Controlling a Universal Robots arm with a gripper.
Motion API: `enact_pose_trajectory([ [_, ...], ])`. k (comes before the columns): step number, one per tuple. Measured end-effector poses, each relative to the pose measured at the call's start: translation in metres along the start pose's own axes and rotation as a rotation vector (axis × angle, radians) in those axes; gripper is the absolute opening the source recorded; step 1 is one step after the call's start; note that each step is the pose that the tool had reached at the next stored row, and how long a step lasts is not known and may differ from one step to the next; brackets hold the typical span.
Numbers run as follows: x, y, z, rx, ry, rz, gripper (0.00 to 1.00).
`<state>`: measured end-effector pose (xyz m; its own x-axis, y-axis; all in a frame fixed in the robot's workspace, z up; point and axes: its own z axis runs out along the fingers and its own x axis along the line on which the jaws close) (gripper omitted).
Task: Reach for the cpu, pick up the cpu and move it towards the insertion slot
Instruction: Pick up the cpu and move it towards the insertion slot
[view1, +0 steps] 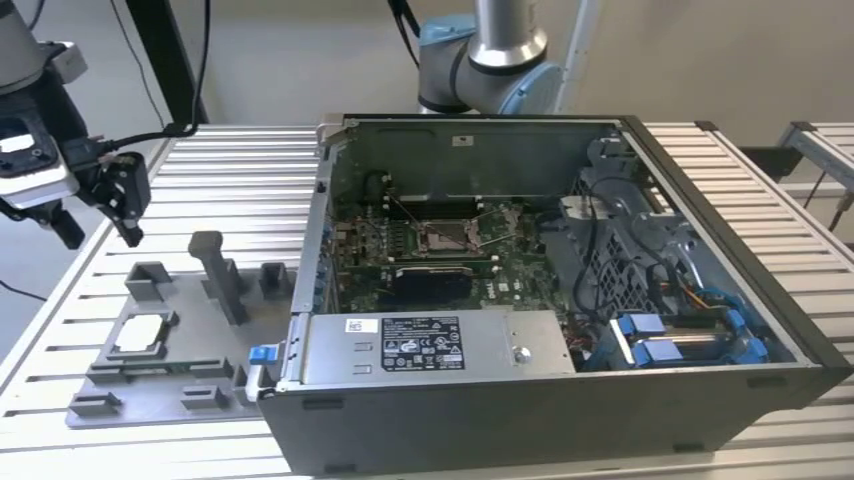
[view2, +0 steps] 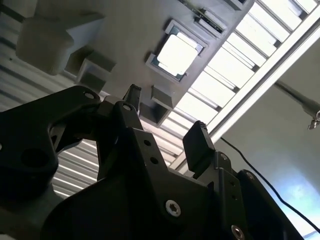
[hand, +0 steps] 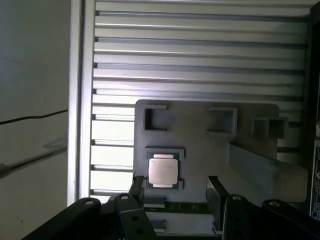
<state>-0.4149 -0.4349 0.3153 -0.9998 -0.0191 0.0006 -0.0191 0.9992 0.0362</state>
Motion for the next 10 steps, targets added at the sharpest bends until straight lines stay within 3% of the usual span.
enact_pose_trajectory([
  [10, 0.0, -0.0007, 0.0182, 0.0033, 0.0, 0.0, 1.0],
])
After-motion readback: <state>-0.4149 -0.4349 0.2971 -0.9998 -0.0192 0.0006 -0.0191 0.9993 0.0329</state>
